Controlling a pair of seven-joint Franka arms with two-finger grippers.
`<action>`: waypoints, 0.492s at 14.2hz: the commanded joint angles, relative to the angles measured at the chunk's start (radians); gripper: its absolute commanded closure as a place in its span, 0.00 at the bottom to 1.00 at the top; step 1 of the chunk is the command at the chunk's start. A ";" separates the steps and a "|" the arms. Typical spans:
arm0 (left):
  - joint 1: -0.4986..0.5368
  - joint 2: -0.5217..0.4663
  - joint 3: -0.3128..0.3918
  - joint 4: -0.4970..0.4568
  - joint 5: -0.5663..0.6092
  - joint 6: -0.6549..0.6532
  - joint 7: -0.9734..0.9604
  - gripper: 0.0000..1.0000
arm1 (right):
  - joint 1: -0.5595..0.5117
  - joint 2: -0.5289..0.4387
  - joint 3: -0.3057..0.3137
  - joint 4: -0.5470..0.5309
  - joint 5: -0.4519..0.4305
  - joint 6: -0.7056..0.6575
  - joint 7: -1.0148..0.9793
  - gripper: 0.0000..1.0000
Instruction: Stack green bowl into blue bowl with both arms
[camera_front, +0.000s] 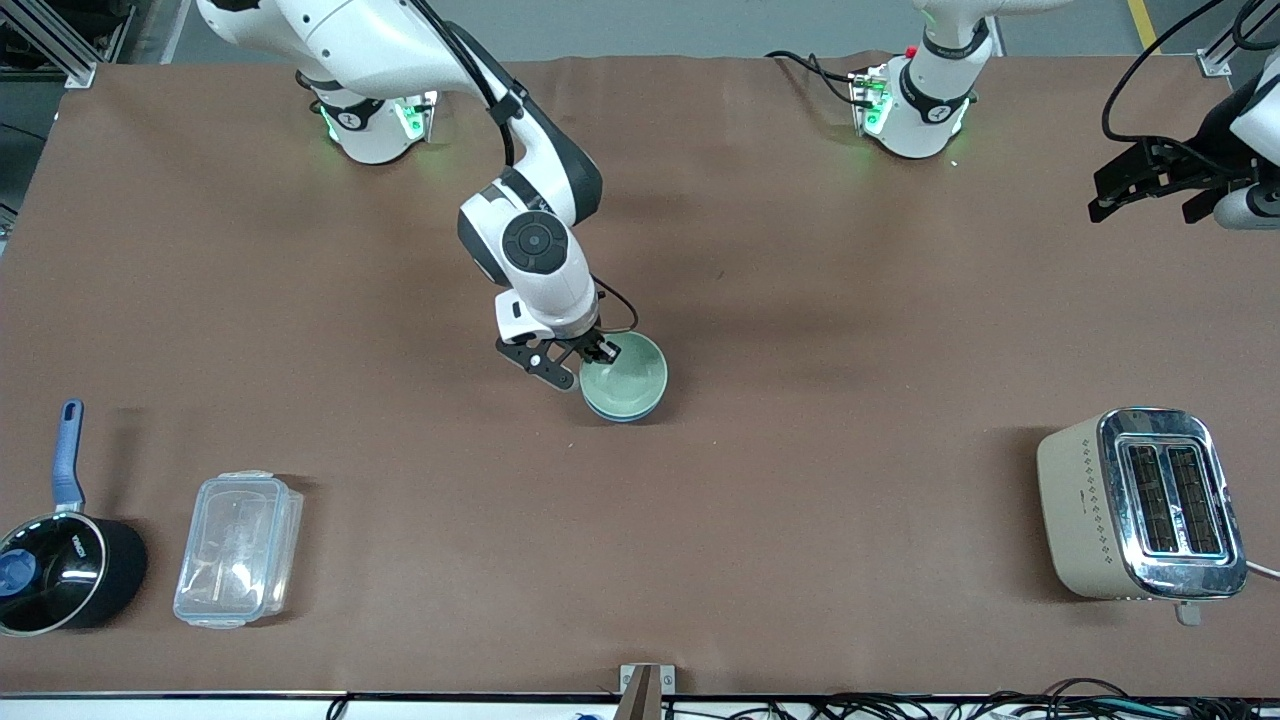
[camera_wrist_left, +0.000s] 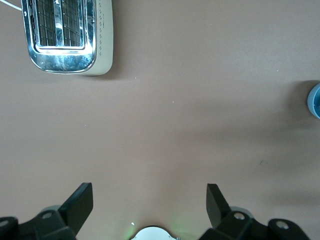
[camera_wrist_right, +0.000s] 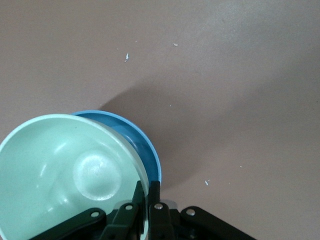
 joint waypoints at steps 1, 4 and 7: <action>-0.005 -0.005 0.002 0.008 0.018 -0.001 0.020 0.00 | 0.005 0.010 -0.003 -0.004 -0.036 0.004 0.035 0.98; 0.000 -0.005 0.004 0.021 0.013 0.001 0.021 0.00 | 0.007 0.022 -0.003 -0.002 -0.039 0.007 0.035 0.98; 0.000 -0.005 0.004 0.028 0.015 0.001 0.023 0.00 | 0.002 0.024 -0.001 0.004 -0.039 0.003 0.032 0.43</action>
